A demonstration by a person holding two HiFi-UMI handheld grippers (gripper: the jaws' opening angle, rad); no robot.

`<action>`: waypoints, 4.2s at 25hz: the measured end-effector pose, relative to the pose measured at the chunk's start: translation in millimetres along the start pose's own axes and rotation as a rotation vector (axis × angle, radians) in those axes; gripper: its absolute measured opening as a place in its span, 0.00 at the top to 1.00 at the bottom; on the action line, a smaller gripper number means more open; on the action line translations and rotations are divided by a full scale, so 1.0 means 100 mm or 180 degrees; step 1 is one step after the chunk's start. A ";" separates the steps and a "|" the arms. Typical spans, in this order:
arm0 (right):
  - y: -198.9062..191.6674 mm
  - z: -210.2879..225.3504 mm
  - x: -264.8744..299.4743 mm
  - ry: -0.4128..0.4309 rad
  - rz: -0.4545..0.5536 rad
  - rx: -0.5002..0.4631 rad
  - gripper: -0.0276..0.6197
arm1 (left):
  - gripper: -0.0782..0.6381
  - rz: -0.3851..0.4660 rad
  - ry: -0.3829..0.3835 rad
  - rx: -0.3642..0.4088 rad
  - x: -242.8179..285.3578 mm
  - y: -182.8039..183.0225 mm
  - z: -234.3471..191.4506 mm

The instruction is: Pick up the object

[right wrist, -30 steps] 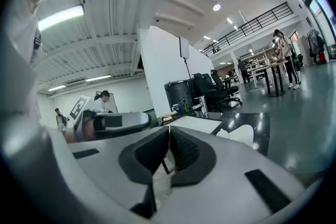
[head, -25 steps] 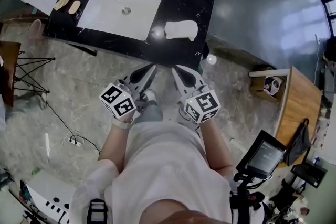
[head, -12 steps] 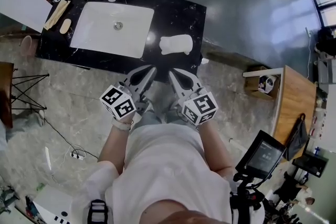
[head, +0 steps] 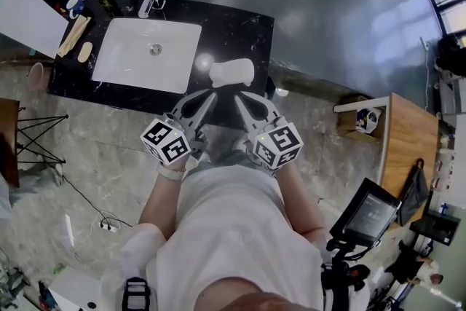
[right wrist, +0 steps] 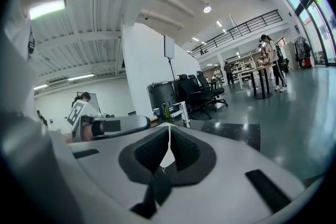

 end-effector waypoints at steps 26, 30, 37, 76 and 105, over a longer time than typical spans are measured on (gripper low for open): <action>0.14 1.28 0.44 -0.0516 -0.0058 0.0225 0.91 | 0.74 -0.0162 0.0685 0.0013 0.66 -0.01 -1.05; -0.03 1.43 0.56 -0.0550 -0.0166 0.0334 0.84 | 0.70 -0.0257 0.0824 0.0003 0.75 -0.11 -1.27; -0.40 1.71 0.76 -0.0596 -0.0438 0.0477 0.68 | 0.60 -0.0561 0.1150 0.0042 0.90 -0.37 -1.65; -1.40 1.85 1.14 -0.0909 -0.1031 0.1310 0.57 | 0.52 -0.1374 0.1637 -0.0034 1.01 -1.20 -1.93; -0.73 1.02 0.85 -0.0655 -0.0218 0.0834 0.58 | 0.54 -0.0256 0.1611 0.0256 0.31 -0.53 -1.24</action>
Point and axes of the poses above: the fingertips, and each gripper's own axes: x forward along the fingers, z to its right, y out of its top, the point moved 4 cm from there along -x, backward along the fingers, and after that the axes turned 2 degrees about -x, right-handed, at the moved point
